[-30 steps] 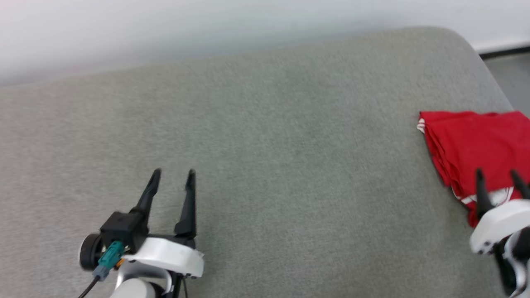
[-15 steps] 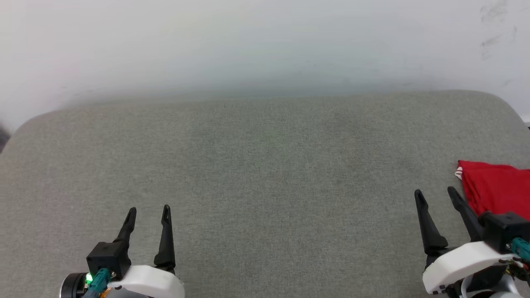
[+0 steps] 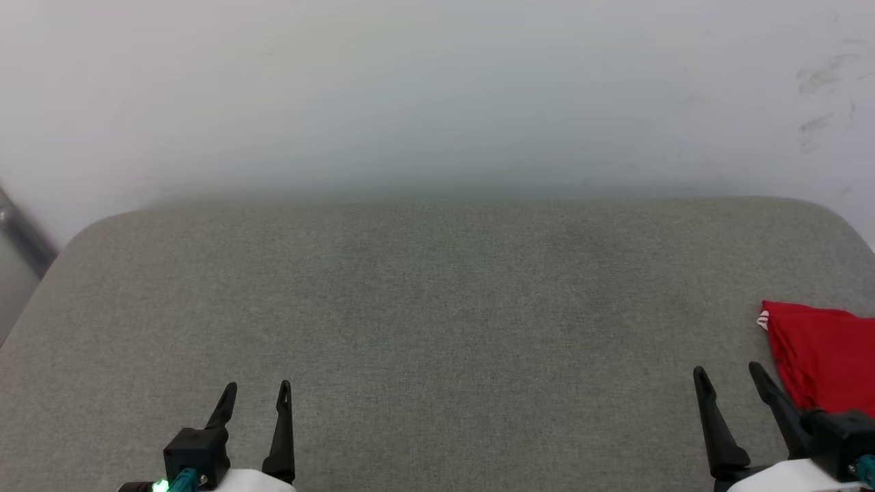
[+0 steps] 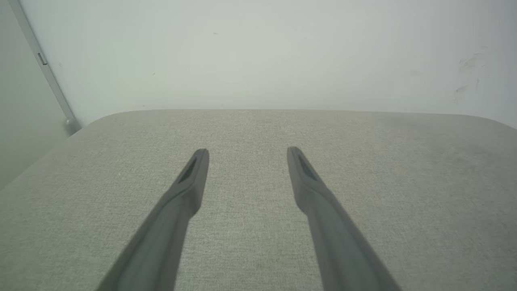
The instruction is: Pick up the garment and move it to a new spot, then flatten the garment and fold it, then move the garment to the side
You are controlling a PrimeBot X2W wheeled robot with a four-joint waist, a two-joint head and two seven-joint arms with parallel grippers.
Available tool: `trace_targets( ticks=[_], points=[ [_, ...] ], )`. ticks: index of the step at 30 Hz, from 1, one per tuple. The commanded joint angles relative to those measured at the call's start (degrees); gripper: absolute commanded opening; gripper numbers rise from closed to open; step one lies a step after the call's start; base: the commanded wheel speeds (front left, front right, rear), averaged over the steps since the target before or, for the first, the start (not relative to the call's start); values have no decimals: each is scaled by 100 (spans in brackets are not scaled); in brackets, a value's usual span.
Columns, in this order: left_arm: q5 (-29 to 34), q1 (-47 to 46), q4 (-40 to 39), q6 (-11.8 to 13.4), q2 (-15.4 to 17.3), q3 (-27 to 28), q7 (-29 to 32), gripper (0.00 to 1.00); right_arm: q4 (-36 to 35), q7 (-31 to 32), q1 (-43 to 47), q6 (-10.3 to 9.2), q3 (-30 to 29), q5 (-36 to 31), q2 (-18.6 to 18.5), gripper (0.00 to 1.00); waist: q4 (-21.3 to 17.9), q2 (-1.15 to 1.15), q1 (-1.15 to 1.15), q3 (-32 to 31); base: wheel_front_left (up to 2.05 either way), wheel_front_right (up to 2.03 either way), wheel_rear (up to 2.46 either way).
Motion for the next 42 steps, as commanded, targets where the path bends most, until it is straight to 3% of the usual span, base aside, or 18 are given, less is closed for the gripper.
trace_targets(
  ticks=[1,27,28,32,42],
  points=[
    [-1,49,18,-22,-19,-3,-31,100,-46,21,64,-4,-7,-42,27,100,-10,0,1,-31,0,0,0],
    [-57,-60,160,-69,-68,3,-110,100,-16,39,89,-4,-13,-60,94,100,-85,0,1,14,0,0,0],
    [-58,-16,160,-59,-85,-4,-74,0,-22,48,118,0,-14,-36,70,0,-85,0,1,15,0,0,0],
    [-104,120,308,-73,-201,-34,-52,0,178,43,164,0,3,28,70,0,-85,0,1,19,0,0,0],
    [-969,-2,362,-389,-421,364,208,0,466,17,-94,0,20,1245,13,0,-76,0,1,59,0,0,0]
  ],
)
